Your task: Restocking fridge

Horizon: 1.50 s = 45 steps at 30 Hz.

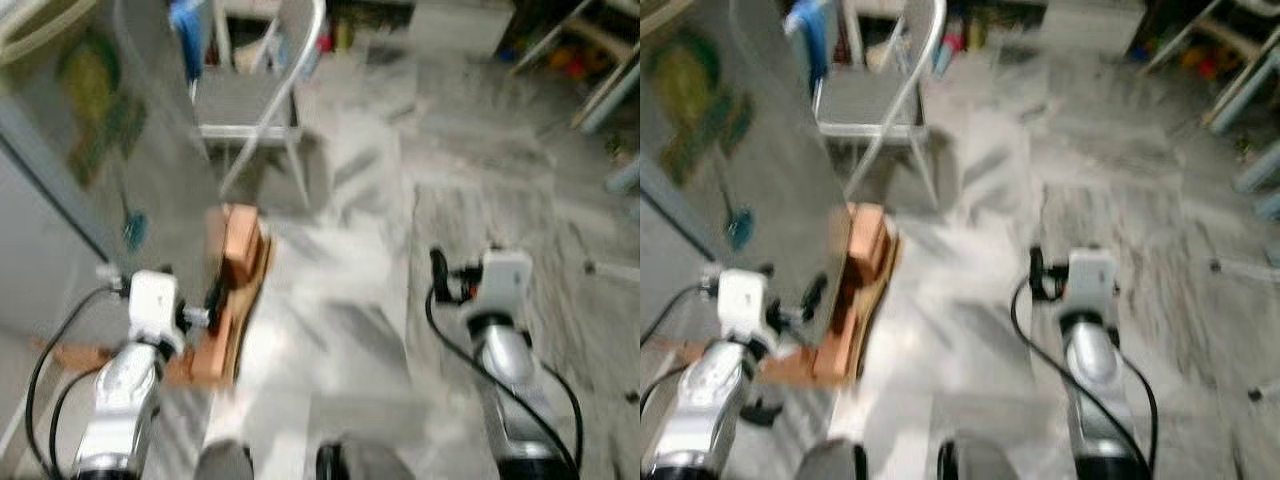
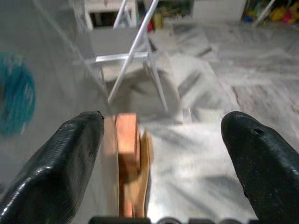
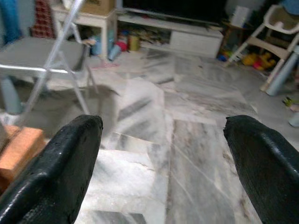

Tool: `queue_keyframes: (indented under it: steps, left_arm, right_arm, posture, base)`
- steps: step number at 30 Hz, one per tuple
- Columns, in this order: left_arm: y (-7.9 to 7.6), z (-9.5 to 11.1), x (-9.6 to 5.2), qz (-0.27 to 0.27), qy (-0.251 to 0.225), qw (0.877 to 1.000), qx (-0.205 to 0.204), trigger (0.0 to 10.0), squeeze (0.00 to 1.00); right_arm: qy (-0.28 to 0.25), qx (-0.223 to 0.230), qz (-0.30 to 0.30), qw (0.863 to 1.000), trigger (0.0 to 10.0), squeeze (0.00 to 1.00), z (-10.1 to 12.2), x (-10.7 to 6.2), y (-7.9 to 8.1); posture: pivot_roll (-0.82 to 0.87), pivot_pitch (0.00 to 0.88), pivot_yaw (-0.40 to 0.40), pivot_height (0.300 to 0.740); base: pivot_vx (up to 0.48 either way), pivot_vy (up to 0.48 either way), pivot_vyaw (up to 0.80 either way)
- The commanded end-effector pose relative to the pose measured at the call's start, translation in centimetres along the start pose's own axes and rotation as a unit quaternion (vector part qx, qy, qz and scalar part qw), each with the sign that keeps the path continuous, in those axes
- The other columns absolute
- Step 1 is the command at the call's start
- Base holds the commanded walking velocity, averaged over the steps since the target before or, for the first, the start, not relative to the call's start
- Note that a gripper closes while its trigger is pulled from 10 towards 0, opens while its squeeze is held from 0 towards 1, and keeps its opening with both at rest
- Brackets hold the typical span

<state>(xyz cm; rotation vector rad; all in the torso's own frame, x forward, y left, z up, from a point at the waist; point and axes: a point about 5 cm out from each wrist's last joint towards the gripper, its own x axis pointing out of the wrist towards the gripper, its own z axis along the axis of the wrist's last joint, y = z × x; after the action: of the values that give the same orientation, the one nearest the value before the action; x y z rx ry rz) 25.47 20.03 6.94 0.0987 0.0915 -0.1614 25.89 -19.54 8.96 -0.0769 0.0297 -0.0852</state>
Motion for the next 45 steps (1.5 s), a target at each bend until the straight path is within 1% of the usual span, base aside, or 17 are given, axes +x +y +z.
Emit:
queue_keyframes:
  steps: [1,4,7,9,19,29,38,42,43,45]
  left_arm:
    - [0.9,-0.7,-0.6,0.021,0.015,1.000,0.000,10.0,0.00]
    - [1.1,-0.7,-0.5,0.024,0.015,1.000,0.000,10.0,0.00]
    - [1.2,-0.5,-0.5,0.026,0.007,1.000,0.015,10.0,0.00]
    - [1.2,-0.7,-0.5,0.023,0.009,1.000,0.013,10.0,0.00]
    - [0.9,-0.7,-0.8,0.016,0.004,1.000,0.015,10.0,0.00]
    - [0.6,-0.6,-0.8,0.006,0.001,1.000,0.017,10.0,0.00]
    - [0.7,-0.6,-0.6,0.016,0.002,1.000,0.013,10.0,0.00]
    - [0.2,-0.5,-0.2,0.002,-0.002,1.000,0.011,10.0,0.00]
    - [-0.3,-0.4,0.1,-0.006,-0.003,1.000,0.010,10.0,0.00]
    - [-0.5,-0.4,0.3,-0.010,-0.004,1.000,0.009,10.0,0.00]
  right_arm:
    - [-0.002,0.001,-0.001,1.000,10.0,0.00,0.2,0.1,0.1]
    - [-0.002,0.000,-0.002,1.000,10.0,0.00,0.2,0.0,0.0]
    - [0.001,-0.001,-0.001,1.000,10.0,0.00,0.1,0.0,0.0]
    - [0.003,-0.002,-0.001,1.000,10.0,0.00,0.1,0.0,0.0]
    - [0.005,-0.002,0.003,1.000,10.0,0.00,0.0,0.0,0.0]
    - [0.005,-0.002,0.003,1.000,10.0,0.00,0.0,0.0,0.1]
    - [0.005,-0.003,0.003,1.000,10.0,0.00,0.1,0.0,0.1]
    - [0.008,-0.003,0.006,1.000,10.0,0.00,0.0,0.0,0.1]
    - [0.018,-0.008,0.007,1.000,10.0,0.00,-0.3,0.0,0.1]
    - [0.024,-0.013,0.007,1.000,10.0,0.00,-0.5,0.0,0.0]
  posture:
    - [0.03,0.118,-0.042,0.740]
    - [0.03,0.119,-0.044,0.740]
    - [0.03,0.120,-0.045,0.740]
    - [0.03,0.121,-0.047,0.740]
    - [0.03,0.127,-0.051,0.740]
    - [0.04,0.128,-0.047,0.740]
    - [0.03,0.130,-0.050,0.740]
    - [0.03,0.131,-0.053,0.740]
    - [0.03,0.131,-0.055,0.740]
    - [0.03,0.131,-0.055,0.740]
  base:
    - [0.000,0.000,0.00]
    - [0.000,0.000,0.00]
    - [0.000,0.354,0.00]
    - [0.000,0.454,0.00]
    - [0.056,0.391,-0.57]
    - [0.000,0.000,-0.09]
    - [0.000,0.000,0.00]
    - [0.000,0.000,0.00]
    - [0.000,0.000,0.00]
    - [0.000,0.000,0.00]
